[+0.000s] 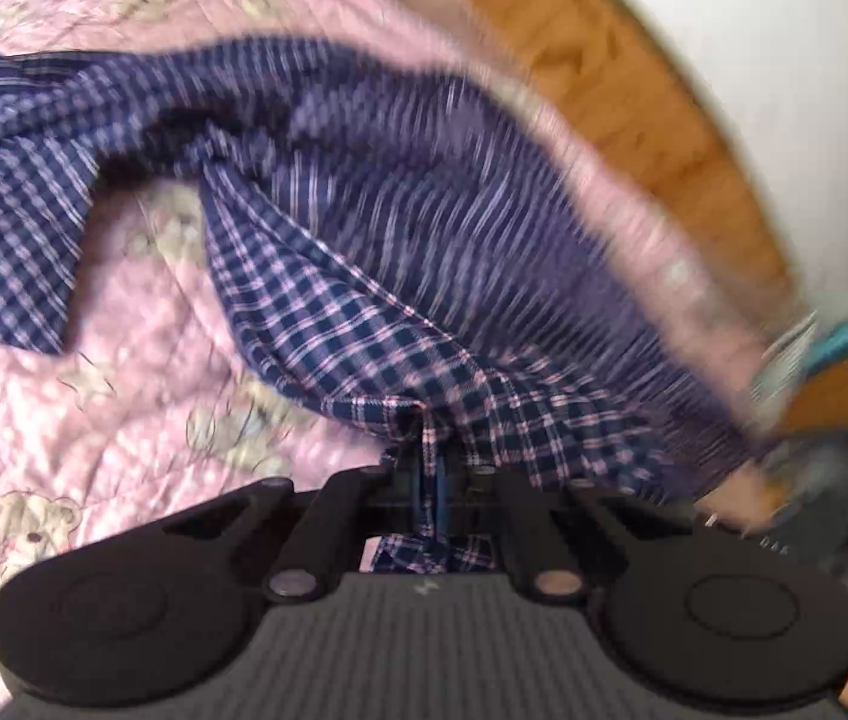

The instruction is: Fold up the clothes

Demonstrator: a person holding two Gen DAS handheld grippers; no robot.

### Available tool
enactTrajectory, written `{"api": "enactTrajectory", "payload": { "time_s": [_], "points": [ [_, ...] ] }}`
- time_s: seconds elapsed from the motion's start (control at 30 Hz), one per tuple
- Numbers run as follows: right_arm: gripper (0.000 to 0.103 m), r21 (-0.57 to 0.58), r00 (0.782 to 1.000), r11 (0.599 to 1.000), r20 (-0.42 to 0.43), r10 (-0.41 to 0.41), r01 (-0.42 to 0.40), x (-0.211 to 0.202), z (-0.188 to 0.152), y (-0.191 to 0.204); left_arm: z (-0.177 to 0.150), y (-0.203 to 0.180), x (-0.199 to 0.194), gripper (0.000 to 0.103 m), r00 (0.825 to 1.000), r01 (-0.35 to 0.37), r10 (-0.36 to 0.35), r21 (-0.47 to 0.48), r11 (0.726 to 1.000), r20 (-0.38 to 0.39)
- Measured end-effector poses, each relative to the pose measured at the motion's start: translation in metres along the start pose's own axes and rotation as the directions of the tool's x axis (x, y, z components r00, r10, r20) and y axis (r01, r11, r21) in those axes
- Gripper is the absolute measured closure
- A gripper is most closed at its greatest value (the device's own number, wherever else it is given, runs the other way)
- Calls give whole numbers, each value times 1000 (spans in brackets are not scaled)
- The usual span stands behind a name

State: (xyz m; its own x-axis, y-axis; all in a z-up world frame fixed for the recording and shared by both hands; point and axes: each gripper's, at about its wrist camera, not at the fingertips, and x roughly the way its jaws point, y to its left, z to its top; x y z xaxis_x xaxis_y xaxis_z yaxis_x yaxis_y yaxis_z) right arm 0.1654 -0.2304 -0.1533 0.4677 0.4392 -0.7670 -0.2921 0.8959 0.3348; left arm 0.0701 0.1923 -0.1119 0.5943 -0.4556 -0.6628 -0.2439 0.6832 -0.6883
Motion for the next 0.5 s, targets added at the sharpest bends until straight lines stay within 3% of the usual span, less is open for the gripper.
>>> {"api": "enactTrajectory", "payload": {
  "time_s": [0.1, 0.13, 0.17, 0.2, 0.23, 0.27, 0.3, 0.33, 0.43, 0.5],
  "points": [
    [103, 39, 990, 992, 72, 119, -122, -79, 25, -18, 42, 22, -76, 100, 986, 159, -147, -174, 972, 80],
    [102, 53, 984, 986, 86, 154, -159, -100, 31, -25, 53, 33, -88, 100, 986, 159, -145, -181, 971, 88],
    [102, 62, 985, 986, 89, 146, -152, -111, 34, -32, 62, 42, -91, 98, 991, 124, -112, -162, 979, 78],
    [99, 76, 988, 987, 65, 138, -143, -109, 32, -40, 68, 52, -90, 87, 997, 66, -59, -139, 988, 59],
    [95, 93, 991, 987, 37, 126, -129, -104, 30, -48, 68, 61, -80, 80, 999, -38, 41, -109, 993, 22],
    [72, 127, 995, 988, -15, 94, -91, -89, 23, -56, 66, 72, -69, 69, 990, -143, 142, -81, 986, -13],
    [54, 154, 996, 987, -67, 54, -44, -73, 15, -63, 58, 82, -58, 68, 974, -225, 222, -66, 972, -45],
    [54, 151, 994, 988, -111, -15, 32, -61, 2, -65, 44, 90, -52, 68, 965, -259, 255, -54, 964, -68],
    [55, 114, 983, 985, -138, -117, 133, -62, -38, -59, 3, 110, -38, 65, 930, -351, 348, -4, 936, -119],
    [49, 88, 971, 976, -155, -184, 199, -64, -64, -55, -28, 102, -42, 55, 925, -363, 370, 92, 927, -85]
  ]
}}
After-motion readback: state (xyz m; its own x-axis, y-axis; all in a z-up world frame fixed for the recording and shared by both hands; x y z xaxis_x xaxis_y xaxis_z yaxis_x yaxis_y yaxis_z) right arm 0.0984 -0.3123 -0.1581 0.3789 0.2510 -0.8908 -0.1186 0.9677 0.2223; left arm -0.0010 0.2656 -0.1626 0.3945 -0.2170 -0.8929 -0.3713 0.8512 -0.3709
